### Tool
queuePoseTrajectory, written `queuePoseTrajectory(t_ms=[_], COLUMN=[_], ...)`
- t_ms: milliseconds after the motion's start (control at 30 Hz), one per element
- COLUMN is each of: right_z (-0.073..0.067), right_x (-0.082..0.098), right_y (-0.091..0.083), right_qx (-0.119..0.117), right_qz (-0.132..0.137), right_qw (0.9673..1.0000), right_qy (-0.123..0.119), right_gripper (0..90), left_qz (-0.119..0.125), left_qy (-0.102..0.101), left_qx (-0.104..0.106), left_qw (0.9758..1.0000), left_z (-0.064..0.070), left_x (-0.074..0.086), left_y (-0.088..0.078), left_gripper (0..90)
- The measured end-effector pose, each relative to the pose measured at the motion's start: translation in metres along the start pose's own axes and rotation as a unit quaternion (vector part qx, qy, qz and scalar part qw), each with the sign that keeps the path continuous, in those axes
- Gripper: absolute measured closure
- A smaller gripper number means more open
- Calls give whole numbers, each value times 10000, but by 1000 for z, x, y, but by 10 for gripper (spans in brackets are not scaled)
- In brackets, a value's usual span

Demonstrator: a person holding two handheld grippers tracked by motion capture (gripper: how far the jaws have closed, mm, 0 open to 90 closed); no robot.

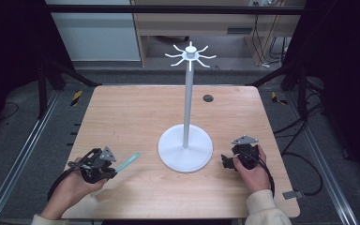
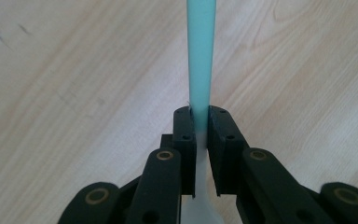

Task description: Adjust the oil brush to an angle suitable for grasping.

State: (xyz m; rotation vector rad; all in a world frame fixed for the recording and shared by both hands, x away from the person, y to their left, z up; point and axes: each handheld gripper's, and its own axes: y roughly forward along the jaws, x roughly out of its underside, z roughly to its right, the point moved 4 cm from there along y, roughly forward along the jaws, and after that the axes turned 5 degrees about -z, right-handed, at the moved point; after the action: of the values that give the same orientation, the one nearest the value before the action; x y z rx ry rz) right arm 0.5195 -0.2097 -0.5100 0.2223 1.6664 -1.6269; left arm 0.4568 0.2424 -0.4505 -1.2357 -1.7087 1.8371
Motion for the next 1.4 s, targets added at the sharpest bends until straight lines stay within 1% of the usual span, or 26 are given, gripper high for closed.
queuePoseTrajectory(t_ms=[100, 167, 333, 400, 500, 600, 633, 733, 767, 800, 900, 933, 1000, 1167, 1233, 1400], right_z=[-1, -2, -2, -1, -3, -3, -3, -3, -3, -3, -3, -3, -2, -1, -1, -1], right_x=[0, -1, 0, 0, -1, -1, -1, -1, -1, -1, -1, -1, -1, -1, -1, 0], right_y=[0, 0, 0, 0, 0, 1, 1, 1, 0, 0, 0, 0, 0, 0, 0, 0], right_qx=[-4, -9, -9, -1, -10, -4, -3, -2, 3, -9, -10, -7, 11, 8, 10, 7], right_qz=[-7, 1, -4, -9, 2, -12, -13, -13, -6, 4, 11, 16, 12, 9, 8, 9], right_qw=[10000, 10000, 10000, 10000, 10000, 10000, 10000, 10000, 10000, 10000, 10000, 10000, 10000, 10000, 10000, 10000], right_qy=[-36, -37, -32, -36, -34, -57, -54, -60, -62, -55, -36, -24, -28, -19, -20, -29], right_gripper=[91, 91, 91, 91, 91, 91, 91, 91, 91, 91, 91, 91, 91, 91, 91, 91], left_qz=[262, 454, 772, 932, 1168, 1322, 1395, 1523, 1545, 1624, 1745, 1737, 1762, 1915, 1932, 2117], left_qy=[-80, -162, -268, -291, -297, -269, -266, -267, -227, -234, -148, -108, -96, -115, -83, -52], left_qx=[-123, -179, -250, -284, -259, -241, -234, -240, -255, -287, -229, -227, -243, -232, -277, -305], left_qw=[9995, 9987, 9963, 9948, 9924, 9906, 9896, 9877, 9874, 9860, 9843, 9845, 9840, 9811, 9807, 9769], left_z=[-3, -5, -7, -6, -5, -4, -4, -2, -2, -1, 2, 3, 3, 4, 4, 6], left_x=[-5, -8, -15, -16, -20, -24, -26, -32, -34, -38, -43, -45, -47, -53, -56, -65], left_y=[-5, -9, -17, -23, -30, -37, -38, -43, -45, -48, -53, -53, -54, -58, -61, -71], left_gripper=[819, 819, 819, 819, 819, 819, 819, 819, 819, 819, 819, 819, 819, 819, 819, 819])
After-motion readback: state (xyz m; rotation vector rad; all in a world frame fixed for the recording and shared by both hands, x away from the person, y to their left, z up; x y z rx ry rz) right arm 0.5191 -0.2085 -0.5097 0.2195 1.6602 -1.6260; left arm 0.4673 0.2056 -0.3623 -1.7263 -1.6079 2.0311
